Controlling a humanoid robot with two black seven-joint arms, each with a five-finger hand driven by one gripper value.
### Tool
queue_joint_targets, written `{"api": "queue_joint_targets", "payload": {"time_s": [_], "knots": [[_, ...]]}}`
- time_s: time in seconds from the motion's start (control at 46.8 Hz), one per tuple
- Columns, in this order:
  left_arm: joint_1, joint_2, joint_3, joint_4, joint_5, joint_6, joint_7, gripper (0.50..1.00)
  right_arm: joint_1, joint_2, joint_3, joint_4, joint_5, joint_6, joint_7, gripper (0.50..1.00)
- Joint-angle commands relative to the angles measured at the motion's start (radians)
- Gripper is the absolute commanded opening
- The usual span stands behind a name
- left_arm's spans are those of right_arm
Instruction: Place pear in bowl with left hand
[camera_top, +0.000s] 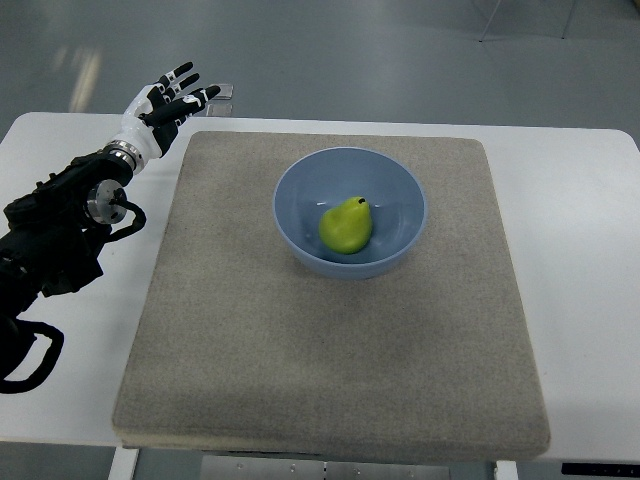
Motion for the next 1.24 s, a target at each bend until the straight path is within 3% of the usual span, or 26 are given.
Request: {"api": "queue_joint_targets", "payload": {"time_s": [0.0, 0.235, 1.217], "knots": [[0.002, 0.000, 0.002, 0.004, -0.023, -0.009, -0.001, 0.958, 0.000, 0.000, 0.000, 0.000, 0.000, 0.000, 0.000, 0.924], [-0.004, 0.004, 0.000, -0.004, -0.024, -0.006, -0.002, 0.992, 0.000, 0.000, 0.000, 0.000, 0.000, 0.000, 0.000, 0.926], [-0.001, 0.014, 0.006, 0.004, -0.167, -0.002, -0.001, 0.994, -0.004, 0.000, -0.009, 0.011, -0.002, 0.002, 0.000, 0.924]]}}
